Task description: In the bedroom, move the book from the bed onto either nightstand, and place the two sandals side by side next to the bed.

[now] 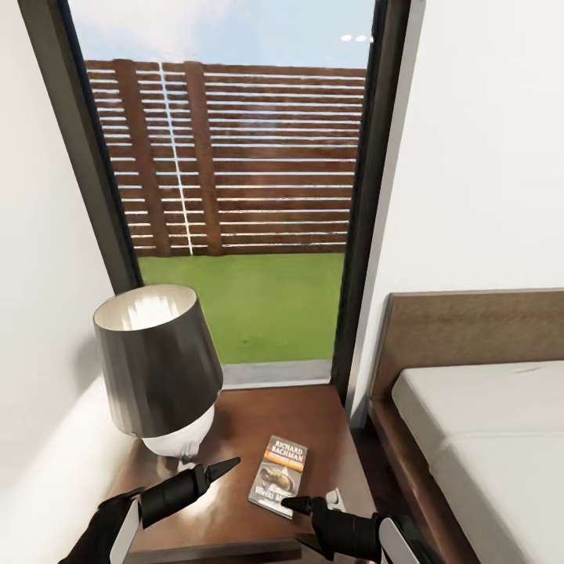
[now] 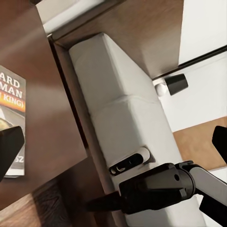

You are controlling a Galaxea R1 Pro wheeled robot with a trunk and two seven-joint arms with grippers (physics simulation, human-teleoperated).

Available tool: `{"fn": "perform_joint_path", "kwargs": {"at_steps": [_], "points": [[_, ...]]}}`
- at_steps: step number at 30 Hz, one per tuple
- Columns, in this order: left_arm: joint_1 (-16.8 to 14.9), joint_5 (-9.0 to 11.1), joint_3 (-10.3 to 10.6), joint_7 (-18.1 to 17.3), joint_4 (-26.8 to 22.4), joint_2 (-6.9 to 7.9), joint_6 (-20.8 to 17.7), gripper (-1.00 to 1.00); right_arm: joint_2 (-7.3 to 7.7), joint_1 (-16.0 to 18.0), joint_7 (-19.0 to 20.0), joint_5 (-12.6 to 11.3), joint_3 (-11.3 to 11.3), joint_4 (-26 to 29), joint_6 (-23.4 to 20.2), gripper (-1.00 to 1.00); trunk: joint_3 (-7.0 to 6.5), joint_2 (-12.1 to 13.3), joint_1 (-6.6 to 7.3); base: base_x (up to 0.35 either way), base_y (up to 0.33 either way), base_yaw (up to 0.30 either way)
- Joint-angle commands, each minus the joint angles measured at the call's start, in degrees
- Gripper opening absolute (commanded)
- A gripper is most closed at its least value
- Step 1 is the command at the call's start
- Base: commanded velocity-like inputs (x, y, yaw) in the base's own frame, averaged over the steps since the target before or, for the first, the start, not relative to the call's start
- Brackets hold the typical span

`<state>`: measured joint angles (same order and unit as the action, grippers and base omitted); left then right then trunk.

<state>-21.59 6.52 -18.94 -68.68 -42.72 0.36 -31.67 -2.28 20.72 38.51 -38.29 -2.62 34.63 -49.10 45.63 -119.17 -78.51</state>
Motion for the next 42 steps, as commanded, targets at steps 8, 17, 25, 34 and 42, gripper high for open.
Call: {"fn": "perform_joint_path", "kwargs": {"at_steps": [8,17,25,34,42], "points": [[0.0,0.1,0.0,0.0,0.0,-0.01,-0.5,1.00,0.01,0.0,0.0,0.0,0.0,0.0,-0.2,1.00,-1.39,3.2,1.77,0.000,0.000,0.000],[0.0,0.1,0.0,0.1,0.0,-0.10,-0.4,1.00,0.02,0.0,0.1,0.0,-0.2,0.3,-0.1,1.00,-3.00,6.8,3.75,0.000,0.000,0.000],[0.0,-0.1,-0.3,0.1,1.1,0.22,-0.1,1.00,1.06,0.0,0.0,0.5,-0.1,0.5,0.3,1.00,-4.44,10.0,5.51,0.000,0.000,0.000],[0.1,-4.2,-0.2,7.4,14.4,2.02,12.5,1.00,10.56,-0.5,0.0,9.7,-0.7,-0.5,13.6,1.00,-6.05,13.6,7.48,0.000,0.000,0.000],[0.2,-9.4,-0.2,9.6,27.9,2.24,26.1,1.00,10.88,-0.6,0.0,22.8,-0.8,-14.0,21.2,1.00,-7.49,16.8,9.24,0.000,0.000,0.000]]}}
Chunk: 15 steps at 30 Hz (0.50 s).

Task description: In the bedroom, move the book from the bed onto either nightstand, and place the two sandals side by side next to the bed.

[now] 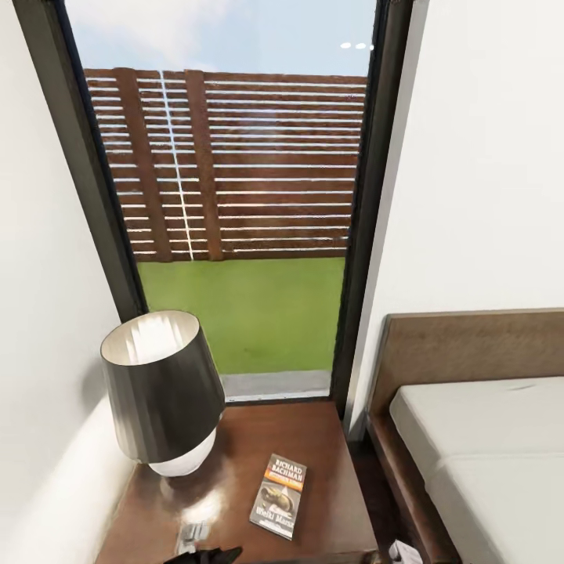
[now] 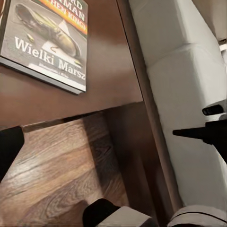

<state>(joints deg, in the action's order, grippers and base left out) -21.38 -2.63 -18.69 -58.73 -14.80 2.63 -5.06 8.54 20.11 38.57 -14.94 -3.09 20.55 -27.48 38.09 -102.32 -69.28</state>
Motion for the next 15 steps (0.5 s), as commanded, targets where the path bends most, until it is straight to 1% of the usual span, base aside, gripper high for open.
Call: {"fn": "perform_joint_path", "kwargs": {"at_steps": [1,4,6,7,8,9,11,12,15], "points": [[0.0,-0.7,-0.5,-0.2,0.9,0.06,0.2,1.00,0.06,0.0,-0.1,-0.4,-0.3,-1.4,0.8,1.00,-0.13,0.4,0.23,0.000,0.000,0.000],[0.1,-1.8,-0.5,1.9,4.0,0.47,2.2,1.00,-0.03,0.0,-0.3,-0.3,-0.3,-3.5,2.4,1.00,-0.67,1.6,0.89,0.000,0.000,0.000],[0.1,-2.3,-0.5,5.2,6.6,0.58,4.3,1.00,-0.12,0.0,-0.5,0.1,-0.3,-5.5,2.9,1.00,-1.03,2.4,1.33,0.000,0.000,0.000],[0.1,-2.4,-0.5,6.1,7.3,0.59,4.8,1.00,-0.17,0.0,-0.5,0.4,-0.3,-6.2,3.0,1.00,-1.21,2.8,1.55,0.000,0.000,0.000],[0.1,-2.5,-0.4,7.9,8.5,0.60,6.0,1.00,-0.27,0.0,-0.5,1.0,-0.3,-7.6,3.1,1.00,-1.39,3.2,1.77,0.000,0.000,0.000],[0.1,-2.6,-0.4,8.8,9.2,0.59,6.5,1.00,-0.33,0.0,-0.6,1.3,-0.3,-8.3,3.1,1.00,-1.57,3.6,1.99,0.000,0.000,0.000],[0.1,-2.7,-0.4,12.2,11.6,0.56,8.4,1.00,-0.50,0.0,-0.6,3.1,-0.3,-10.7,3.2,1.00,-1.93,4.4,2.43,0.000,0.000,0.000],[0.1,-2.7,-0.3,13.7,12.3,0.55,8.9,1.00,-0.56,0.0,-0.7,4.3,-0.3,-12.0,3.2,1.00,-2.11,4.8,2.65,0.000,0.000,0.000],[1.0,-2.6,-0.2,17.4,13.3,0.54,9.6,1.00,-0.61,0.0,-0.7,5.9,-0.3,-14.4,3.3,1.00,-2.64,6.0,3.31,0.000,0.000,0.000]]}}
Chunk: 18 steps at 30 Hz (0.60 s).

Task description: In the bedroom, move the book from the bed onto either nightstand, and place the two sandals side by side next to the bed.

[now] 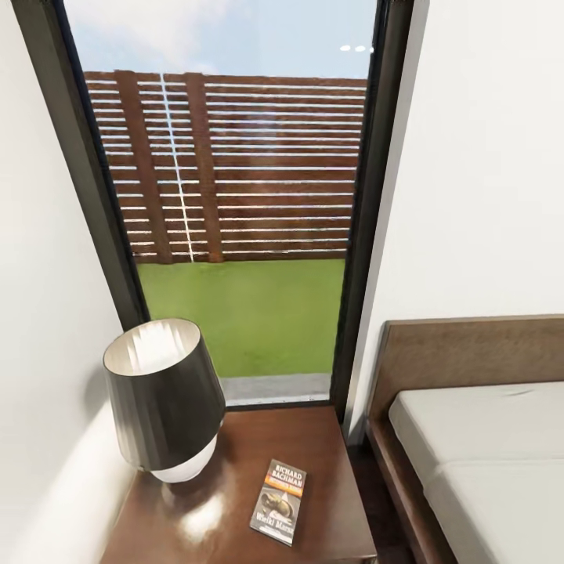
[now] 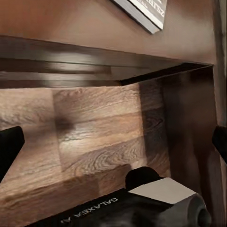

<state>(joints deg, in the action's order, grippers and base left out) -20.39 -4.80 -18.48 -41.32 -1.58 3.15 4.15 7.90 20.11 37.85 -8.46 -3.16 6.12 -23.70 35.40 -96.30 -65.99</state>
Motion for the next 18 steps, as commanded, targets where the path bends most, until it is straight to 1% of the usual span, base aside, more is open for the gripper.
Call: {"fn": "perform_joint_path", "kwargs": {"at_steps": [1,3,5,7,9,13,18], "points": [[1.8,-0.5,-0.1,2.1,0.2,-0.02,0.6,1.00,0.01,0.0,0.0,0.2,-0.3,-1.5,0.1,1.00,-0.13,0.4,0.23,0.000,0.000,0.000],[3.5,-1.0,0.9,4.6,0.3,-0.10,0.6,1.00,-0.04,0.0,0.0,0.6,-0.3,-2.5,1.2,1.00,-0.49,1.2,0.67,0.000,0.000,0.000],[4.6,-2.1,2.3,7.7,0.4,-0.13,0.8,1.00,-0.07,0.0,0.0,1.0,-0.3,-3.0,2.1,1.00,-0.85,2.0,1.11,0.000,0.000,0.000],[5.7,-2.9,2.9,10.4,0.4,-0.10,0.8,1.00,-0.04,0.0,0.0,1.4,-0.3,-3.4,2.5,1.00,-1.21,2.8,1.55,0.000,0.000,0.000],[6.9,-3.2,3.2,12.5,0.4,-0.09,0.8,1.00,-0.05,0.0,0.0,1.6,-0.3,-3.6,2.7,1.00,-1.57,3.6,1.99,0.000,0.000,0.000],[8.4,-3.4,3.4,15.5,0.4,0.12,0.8,1.00,-0.02,0.0,0.0,1.8,-0.3,-4.7,2.8,1.00,-2.29,5.2,2.87,0.000,0.000,0.000],[9.2,-3.5,3.4,16.4,0.4,0.66,0.9,1.00,0.00,0.0,0.0,1.7,-0.3,-7.4,2.8,1.00,-2.29,5.2,2.87,0.000,0.000,0.000]]}}
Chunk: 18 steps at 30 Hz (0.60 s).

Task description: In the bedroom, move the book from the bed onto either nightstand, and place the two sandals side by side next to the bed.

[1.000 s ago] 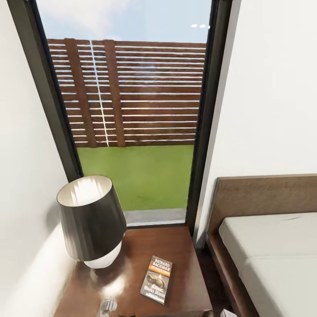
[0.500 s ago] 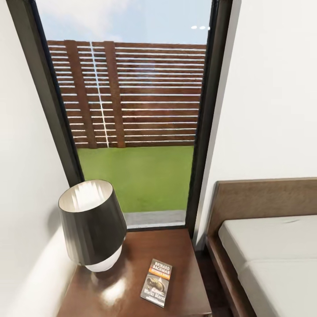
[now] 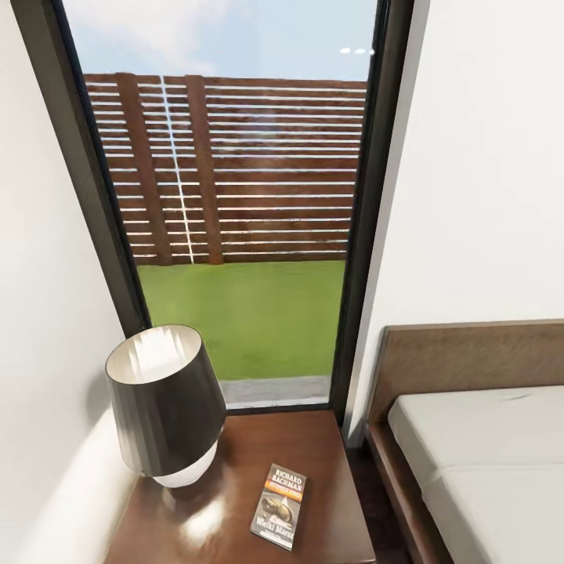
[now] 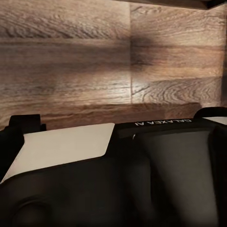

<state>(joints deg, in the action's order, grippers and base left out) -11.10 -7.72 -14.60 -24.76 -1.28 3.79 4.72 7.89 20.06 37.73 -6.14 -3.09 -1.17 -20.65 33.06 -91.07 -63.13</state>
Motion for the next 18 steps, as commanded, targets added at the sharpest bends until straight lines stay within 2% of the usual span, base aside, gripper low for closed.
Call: {"fn": "perform_joint_path", "kwargs": {"at_steps": [1,18], "points": [[0.0,-0.6,-0.5,-0.1,0.1,0.04,0.3,1.00,0.01,0.1,0.1,-0.6,-0.3,-0.2,-0.3,1.00,0.05,0.0,0.00,0.000,0.000,0.000],[0.0,-0.6,-0.6,0.0,0.0,-0.07,0.3,1.00,0.10,0.1,0.1,-0.6,-0.3,-0.3,-0.2,1.00,0.05,0.0,0.00,0.000,0.000,0.000]]}}
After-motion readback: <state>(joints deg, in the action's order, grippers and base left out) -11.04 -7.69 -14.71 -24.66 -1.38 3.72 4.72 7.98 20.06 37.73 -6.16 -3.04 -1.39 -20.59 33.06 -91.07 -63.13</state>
